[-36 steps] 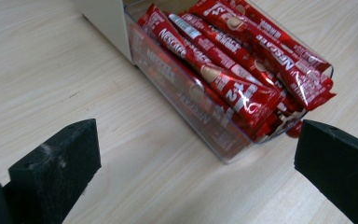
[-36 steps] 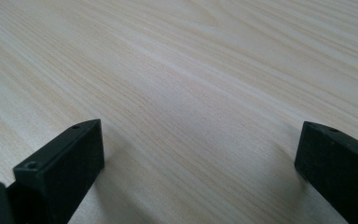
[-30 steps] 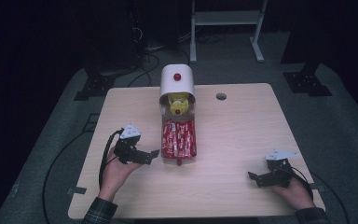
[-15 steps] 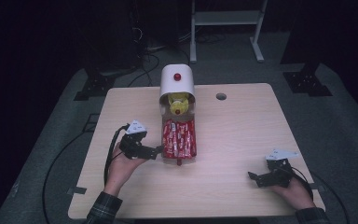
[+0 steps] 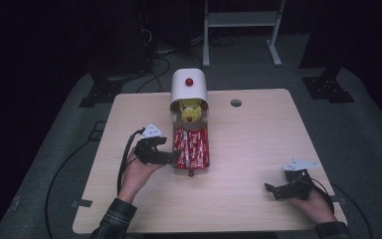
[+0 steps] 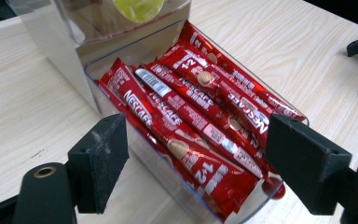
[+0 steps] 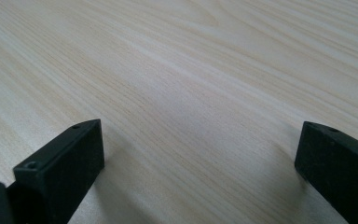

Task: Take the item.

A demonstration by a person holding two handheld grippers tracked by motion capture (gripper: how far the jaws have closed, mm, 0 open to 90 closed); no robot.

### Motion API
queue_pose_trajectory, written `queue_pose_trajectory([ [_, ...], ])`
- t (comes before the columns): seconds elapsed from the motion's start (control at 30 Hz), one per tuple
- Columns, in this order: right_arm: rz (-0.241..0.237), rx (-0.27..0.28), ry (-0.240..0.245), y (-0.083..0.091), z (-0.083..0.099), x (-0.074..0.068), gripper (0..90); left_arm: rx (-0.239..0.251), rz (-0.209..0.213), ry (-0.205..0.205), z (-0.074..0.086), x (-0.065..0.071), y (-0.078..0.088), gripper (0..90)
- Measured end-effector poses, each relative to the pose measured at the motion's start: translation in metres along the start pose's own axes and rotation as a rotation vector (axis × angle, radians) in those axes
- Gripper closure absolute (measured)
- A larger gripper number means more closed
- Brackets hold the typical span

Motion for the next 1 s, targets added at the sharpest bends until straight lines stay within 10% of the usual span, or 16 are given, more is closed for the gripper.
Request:
queue_pose_trajectory([
  [1.0, 0.0, 0.0, -0.002, 0.0, 0.0, 0.0, 0.3, -0.039, 0.087, -0.024, -0.019, 0.014, -0.04, 47.0],
])
Point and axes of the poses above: each handheld gripper's, and its own axes: y roughly backward along the jaws, z roughly out of its underside, x roughly to its right, the point moved 3 cm from there along -y, roughly forward along the jaws, and after that the axes turned 2 degrees about -y, right-handed, at the moved point
